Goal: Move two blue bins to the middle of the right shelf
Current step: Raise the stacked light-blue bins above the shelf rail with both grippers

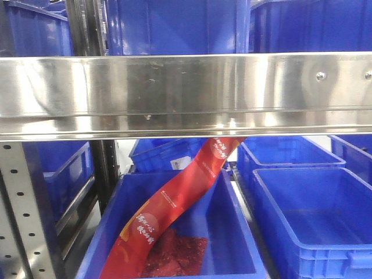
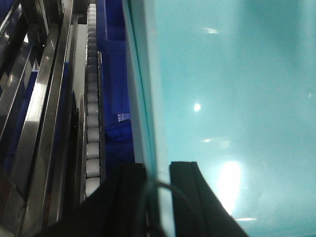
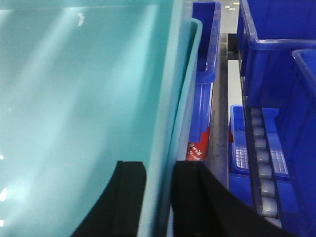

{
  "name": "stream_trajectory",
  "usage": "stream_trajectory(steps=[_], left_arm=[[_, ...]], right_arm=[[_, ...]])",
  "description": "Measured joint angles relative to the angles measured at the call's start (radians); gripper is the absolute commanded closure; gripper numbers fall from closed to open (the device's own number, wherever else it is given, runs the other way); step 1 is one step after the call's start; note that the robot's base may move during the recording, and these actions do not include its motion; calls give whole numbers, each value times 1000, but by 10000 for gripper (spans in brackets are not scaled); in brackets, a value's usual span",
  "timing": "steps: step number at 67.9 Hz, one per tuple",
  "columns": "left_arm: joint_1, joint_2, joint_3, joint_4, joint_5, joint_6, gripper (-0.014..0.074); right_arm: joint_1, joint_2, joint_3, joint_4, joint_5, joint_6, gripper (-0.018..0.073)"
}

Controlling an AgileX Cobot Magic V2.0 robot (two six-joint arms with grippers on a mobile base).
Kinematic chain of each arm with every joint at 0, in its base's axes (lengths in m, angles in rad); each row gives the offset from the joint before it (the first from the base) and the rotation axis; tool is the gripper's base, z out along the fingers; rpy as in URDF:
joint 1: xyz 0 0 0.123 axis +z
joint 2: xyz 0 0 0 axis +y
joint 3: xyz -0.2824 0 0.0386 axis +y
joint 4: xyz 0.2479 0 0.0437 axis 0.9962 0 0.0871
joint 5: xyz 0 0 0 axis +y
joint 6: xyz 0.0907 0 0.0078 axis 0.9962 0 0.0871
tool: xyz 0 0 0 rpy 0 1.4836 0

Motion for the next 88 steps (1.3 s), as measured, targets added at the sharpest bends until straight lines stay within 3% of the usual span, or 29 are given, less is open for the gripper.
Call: stream_trajectory(steps=[57,78,88], left_arm=[[0,0,0,0,4,0,707],[-2,22,66,-12,82,0,707],[-2,74,108,16,82,0,707]], right_arm=[[0,0,0,-2,3,0,713],[0,45,0,5,150,0,713],[0,112,0,5,173,0,713]])
